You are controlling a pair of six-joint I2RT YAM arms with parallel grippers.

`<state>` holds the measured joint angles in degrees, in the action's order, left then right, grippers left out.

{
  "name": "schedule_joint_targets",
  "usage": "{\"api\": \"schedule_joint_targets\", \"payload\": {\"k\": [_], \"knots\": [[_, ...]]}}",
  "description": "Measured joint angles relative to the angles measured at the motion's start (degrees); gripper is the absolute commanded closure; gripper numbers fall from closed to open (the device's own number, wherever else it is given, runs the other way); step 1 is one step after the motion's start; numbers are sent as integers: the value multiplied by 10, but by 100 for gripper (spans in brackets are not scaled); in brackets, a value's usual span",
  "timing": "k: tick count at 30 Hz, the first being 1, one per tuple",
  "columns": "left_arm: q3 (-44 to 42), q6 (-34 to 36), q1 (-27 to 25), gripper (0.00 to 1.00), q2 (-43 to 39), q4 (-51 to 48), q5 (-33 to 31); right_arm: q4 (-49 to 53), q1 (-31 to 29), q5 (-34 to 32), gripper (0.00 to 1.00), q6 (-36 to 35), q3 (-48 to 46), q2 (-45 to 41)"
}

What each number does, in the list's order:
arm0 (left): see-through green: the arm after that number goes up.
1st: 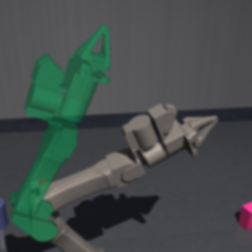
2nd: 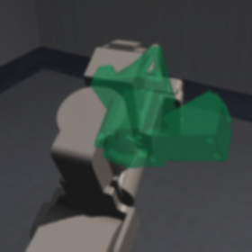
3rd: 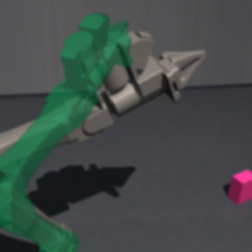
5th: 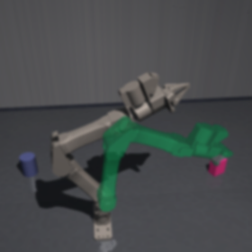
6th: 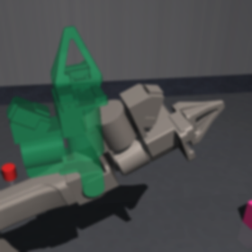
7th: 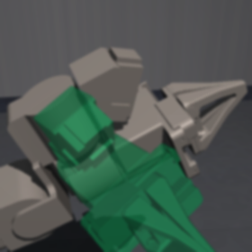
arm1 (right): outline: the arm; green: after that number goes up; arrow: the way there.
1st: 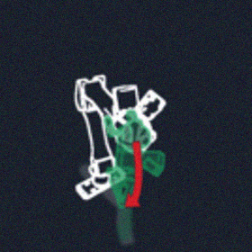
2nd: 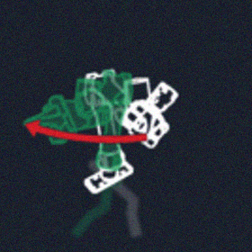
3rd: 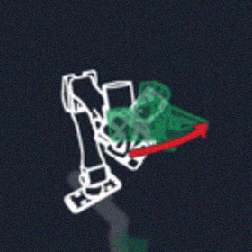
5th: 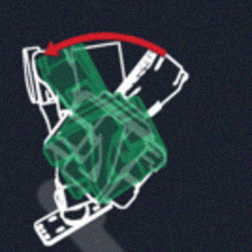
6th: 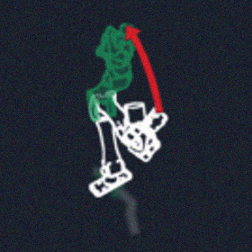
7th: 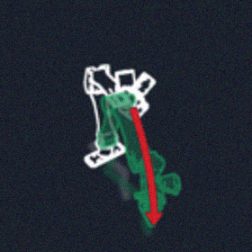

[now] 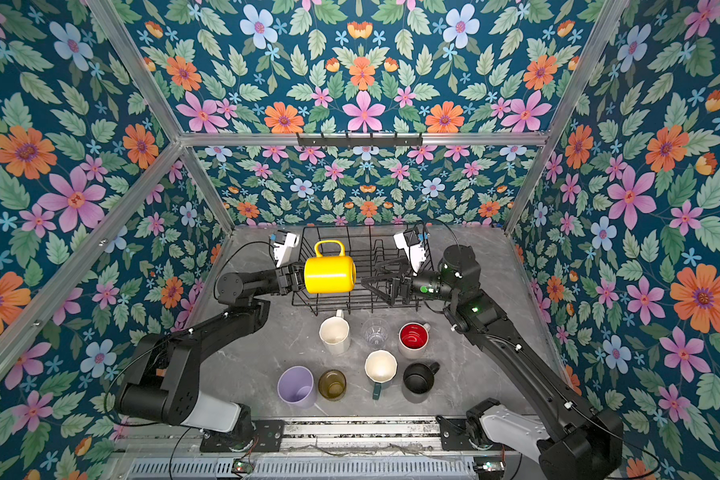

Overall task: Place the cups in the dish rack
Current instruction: 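Hold the yellow mug while the right gripper reaches in and grasps it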

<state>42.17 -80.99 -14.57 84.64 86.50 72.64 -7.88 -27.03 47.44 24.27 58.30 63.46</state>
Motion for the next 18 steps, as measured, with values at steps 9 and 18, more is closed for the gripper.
{"api": "schedule_joint_targets", "payload": {"k": [9, 18], "knots": [[-6, 24, 4, 100, -9, -38, 5, -18, -19, 0, 7, -1, 19, 31], [-11, 47, 5, 100, -21, -62, 6, -26, -42, -1, 8, -4, 47, 82]]}}
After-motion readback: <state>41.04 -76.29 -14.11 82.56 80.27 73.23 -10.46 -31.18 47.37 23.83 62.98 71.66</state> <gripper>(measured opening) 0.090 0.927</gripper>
